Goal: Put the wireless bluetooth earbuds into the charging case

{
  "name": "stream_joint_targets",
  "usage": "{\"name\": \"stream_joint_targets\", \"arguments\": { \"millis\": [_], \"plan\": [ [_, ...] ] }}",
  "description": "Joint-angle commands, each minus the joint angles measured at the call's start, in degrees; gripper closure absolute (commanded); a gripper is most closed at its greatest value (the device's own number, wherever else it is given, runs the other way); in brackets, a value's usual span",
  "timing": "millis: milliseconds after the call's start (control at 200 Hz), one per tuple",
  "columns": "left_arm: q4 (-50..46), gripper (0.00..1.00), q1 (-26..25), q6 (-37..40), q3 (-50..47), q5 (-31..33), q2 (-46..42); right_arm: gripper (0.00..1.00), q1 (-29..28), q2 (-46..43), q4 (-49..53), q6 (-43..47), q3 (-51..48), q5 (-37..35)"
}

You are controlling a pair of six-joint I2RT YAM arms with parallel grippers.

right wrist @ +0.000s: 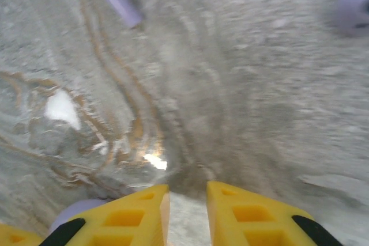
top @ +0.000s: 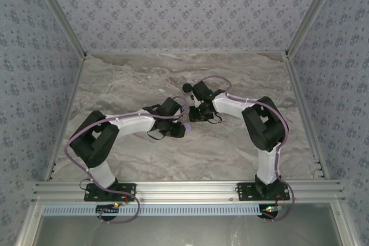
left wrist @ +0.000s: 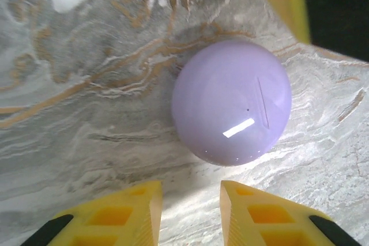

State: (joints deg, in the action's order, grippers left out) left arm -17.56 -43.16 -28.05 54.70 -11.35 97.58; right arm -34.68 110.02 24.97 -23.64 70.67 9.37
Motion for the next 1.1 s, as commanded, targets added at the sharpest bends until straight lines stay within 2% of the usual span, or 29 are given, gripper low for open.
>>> {"name": "stream_joint_targets", "arguments": {
  "millis": [0, 150, 335, 675, 1094],
  "plan": [
    [-2.4, 0.68, 1.8, 2.0, 1.1, -0.3, -3.6, 0.73, 0.7, -4.0, 2.3, -1.8, -4.0, -4.8],
    [-3.1, 0.68, 4.6, 3.2, 2.5, -0.2, -3.1, 0.73, 0.4, -7.9, 1.8, -1.1, -8.3, -3.6],
    [-3.1, 0.70, 7.0, 4.7, 6.6, -0.3, 1.7, 0.76, -0.8, -11.1, -0.4, -0.5, -12.3, 1.3],
    [-2.8, 0.75, 7.2, 5.0, 14.6, -3.4, 11.3, 0.80, -2.4, -10.8, -4.0, -2.7, -13.5, 5.7],
    [-2.1, 0.75, 5.3, 4.1, 11.4, -4.0, 10.7, 0.82, -2.9, -6.3, -5.4, -3.9, -11.1, 7.5]
  ]
}}
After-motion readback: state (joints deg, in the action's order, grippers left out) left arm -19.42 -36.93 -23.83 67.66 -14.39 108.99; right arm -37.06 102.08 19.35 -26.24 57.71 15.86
